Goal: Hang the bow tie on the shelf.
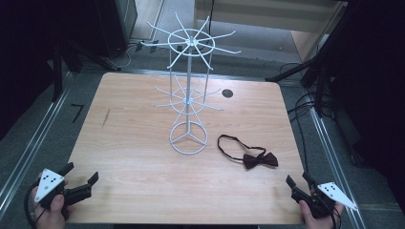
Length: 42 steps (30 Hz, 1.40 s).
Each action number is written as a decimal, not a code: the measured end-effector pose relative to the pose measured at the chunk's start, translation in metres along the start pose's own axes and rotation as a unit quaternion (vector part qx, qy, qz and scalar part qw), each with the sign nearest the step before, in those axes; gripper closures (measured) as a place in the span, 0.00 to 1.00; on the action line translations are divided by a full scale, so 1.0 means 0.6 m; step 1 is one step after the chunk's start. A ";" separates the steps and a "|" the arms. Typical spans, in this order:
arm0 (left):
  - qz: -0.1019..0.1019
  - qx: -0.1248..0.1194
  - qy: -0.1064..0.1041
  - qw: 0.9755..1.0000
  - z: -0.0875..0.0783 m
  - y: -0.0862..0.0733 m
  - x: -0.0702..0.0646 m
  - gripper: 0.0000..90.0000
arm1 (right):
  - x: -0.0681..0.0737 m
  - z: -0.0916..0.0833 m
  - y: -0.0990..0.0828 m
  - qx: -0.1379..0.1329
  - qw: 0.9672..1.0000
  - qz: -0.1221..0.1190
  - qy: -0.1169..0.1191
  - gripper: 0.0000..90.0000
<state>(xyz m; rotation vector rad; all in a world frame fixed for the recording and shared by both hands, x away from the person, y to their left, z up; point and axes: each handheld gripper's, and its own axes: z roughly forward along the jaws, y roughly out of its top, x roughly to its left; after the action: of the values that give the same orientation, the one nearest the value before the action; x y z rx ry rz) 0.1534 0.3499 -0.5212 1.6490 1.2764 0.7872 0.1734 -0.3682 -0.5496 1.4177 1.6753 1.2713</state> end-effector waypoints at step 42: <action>-0.014 0.000 -0.013 1.000 -0.001 -0.001 0.006 0.10 | 0.146 0.216 0.169 0.386 0.866 -0.295 0.122 0.42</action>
<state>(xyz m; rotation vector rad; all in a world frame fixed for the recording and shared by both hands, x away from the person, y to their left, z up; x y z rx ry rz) 0.1535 0.3534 -0.5214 1.6329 1.2789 0.7471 0.3055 -0.2502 -0.4919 0.9744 2.7051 0.4338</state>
